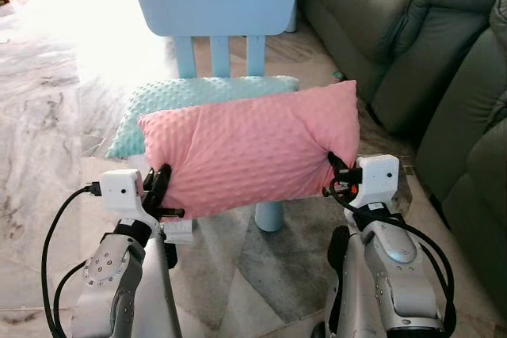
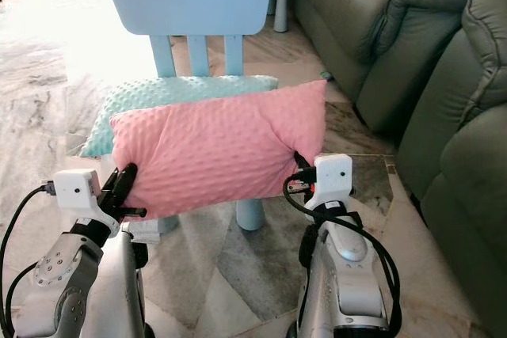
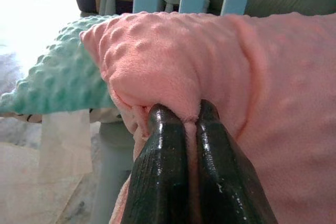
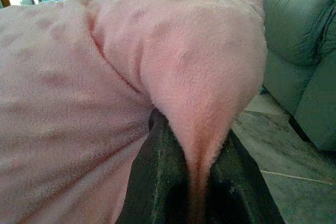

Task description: Move the pillow to the sofa

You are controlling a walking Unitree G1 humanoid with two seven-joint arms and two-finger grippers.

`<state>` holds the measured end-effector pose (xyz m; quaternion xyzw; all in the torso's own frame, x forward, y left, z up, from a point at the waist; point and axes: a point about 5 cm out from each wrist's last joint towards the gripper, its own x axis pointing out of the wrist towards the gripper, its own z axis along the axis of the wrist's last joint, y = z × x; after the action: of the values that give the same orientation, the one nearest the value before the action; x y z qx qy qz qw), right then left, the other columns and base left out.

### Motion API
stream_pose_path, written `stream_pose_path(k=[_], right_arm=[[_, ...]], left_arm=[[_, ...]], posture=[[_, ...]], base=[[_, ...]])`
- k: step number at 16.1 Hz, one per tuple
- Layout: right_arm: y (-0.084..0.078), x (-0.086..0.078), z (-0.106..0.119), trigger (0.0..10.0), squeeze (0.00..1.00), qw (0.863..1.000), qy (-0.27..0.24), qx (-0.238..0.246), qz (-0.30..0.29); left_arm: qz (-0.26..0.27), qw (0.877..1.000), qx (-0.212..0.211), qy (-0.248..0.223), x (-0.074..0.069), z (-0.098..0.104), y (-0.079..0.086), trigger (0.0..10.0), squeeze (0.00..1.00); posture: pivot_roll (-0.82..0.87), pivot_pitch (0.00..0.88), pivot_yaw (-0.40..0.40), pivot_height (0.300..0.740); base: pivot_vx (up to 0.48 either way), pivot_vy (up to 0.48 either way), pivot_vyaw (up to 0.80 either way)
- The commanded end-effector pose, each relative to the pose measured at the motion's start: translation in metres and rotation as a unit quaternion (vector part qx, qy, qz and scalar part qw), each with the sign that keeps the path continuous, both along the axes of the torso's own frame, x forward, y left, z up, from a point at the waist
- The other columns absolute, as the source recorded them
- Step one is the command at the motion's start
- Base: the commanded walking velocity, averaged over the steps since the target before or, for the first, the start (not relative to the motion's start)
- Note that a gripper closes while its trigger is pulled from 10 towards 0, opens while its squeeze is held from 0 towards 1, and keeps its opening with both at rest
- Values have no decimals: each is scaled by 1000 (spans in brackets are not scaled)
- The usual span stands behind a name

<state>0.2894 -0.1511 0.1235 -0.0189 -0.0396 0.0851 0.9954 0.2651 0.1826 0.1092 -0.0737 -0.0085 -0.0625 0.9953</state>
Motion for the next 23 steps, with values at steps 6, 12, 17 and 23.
stream_pose_path(k=[6, 12, 17, 23], right_arm=[[-3, 2, 17, 0, 0, 999, -28, 10, -15], [-3, 0, 16, 0, 0, 999, -25, 11, -15], [-2, 0, 16, 0, 0, 999, -25, 13, -14], [0, 1, 17, 0, 0, 1000, -24, 13, -3]], left_arm=[[8, 1000, 2, -8, 1, 3, 3, 0, 0], [4, 1000, 8, -1, 0, 1, 3, 392, 0], [5, 1000, 14, 15, 1, -3, 2, 10000, 0], [-2, 1000, 13, 16, 2, -2, 1, 10000, 0]], posture=[[-104, 0, 1, 351], [-105, 0, 2, 420], [-105, 0, 5, 480], [-107, 0, 7, 555]], base=[[0, 0, 0], [0, 0, 0], [0, 0, 0], [0, 0, 0]])
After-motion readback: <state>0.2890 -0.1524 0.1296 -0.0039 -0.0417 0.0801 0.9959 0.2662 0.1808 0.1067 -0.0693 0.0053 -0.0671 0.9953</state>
